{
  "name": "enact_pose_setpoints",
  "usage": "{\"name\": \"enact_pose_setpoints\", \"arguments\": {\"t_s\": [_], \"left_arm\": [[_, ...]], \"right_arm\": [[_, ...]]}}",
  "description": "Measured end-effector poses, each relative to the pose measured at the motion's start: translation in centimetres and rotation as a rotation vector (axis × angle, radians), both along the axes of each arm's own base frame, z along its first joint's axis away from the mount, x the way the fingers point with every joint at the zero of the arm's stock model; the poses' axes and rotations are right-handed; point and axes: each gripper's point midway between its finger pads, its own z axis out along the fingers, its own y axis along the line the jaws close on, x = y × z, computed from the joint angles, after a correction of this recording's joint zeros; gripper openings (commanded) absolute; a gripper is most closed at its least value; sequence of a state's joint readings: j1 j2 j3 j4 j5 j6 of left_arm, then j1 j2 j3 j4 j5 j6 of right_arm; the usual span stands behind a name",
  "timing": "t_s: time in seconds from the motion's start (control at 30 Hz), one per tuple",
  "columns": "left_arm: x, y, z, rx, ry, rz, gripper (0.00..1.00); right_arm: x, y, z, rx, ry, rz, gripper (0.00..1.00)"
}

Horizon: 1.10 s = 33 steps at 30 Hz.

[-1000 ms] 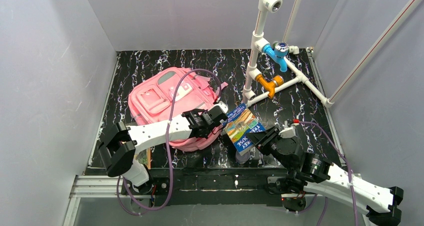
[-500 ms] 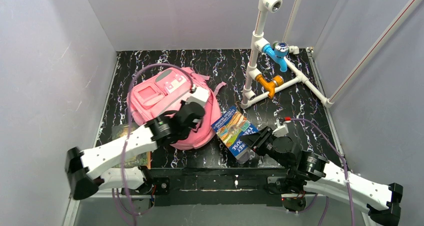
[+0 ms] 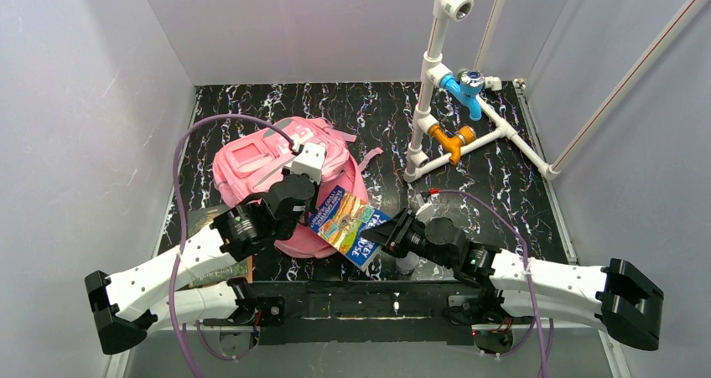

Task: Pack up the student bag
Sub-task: Place the book in the student bag.

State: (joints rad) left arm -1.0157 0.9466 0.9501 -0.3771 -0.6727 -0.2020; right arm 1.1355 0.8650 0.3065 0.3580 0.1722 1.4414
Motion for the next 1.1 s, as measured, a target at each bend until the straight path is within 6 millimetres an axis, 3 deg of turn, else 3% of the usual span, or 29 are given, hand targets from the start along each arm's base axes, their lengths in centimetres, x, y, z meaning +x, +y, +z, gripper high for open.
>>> {"name": "enact_pose_setpoints", "arguments": {"t_s": [0.3,0.57,0.8,1.03,1.1], "left_arm": [[-0.6,0.2,0.9,-0.04,-0.008,-0.026,0.0],[-1.7,0.2,0.8,-0.048,0.001,-0.098,0.0],[-2.6,0.4,1.5,-0.061,-0.009,-0.154,0.0],[-3.2,0.3,1.7,-0.042,-0.018,-0.213,0.0],[-3.2,0.6,1.8,-0.034,-0.025,-0.211,0.0]], "right_arm": [[3.7,1.2,1.4,0.036,-0.027,-0.16,0.01],[6.7,4.6,1.6,0.077,-0.028,-0.236,0.01],[9.1,7.2,0.8,0.105,-0.007,-0.308,0.01],[11.5,9.1,-1.4,0.088,0.031,-0.391,0.01],[12.1,9.3,-2.0,0.077,0.031,-0.418,0.1]]}}
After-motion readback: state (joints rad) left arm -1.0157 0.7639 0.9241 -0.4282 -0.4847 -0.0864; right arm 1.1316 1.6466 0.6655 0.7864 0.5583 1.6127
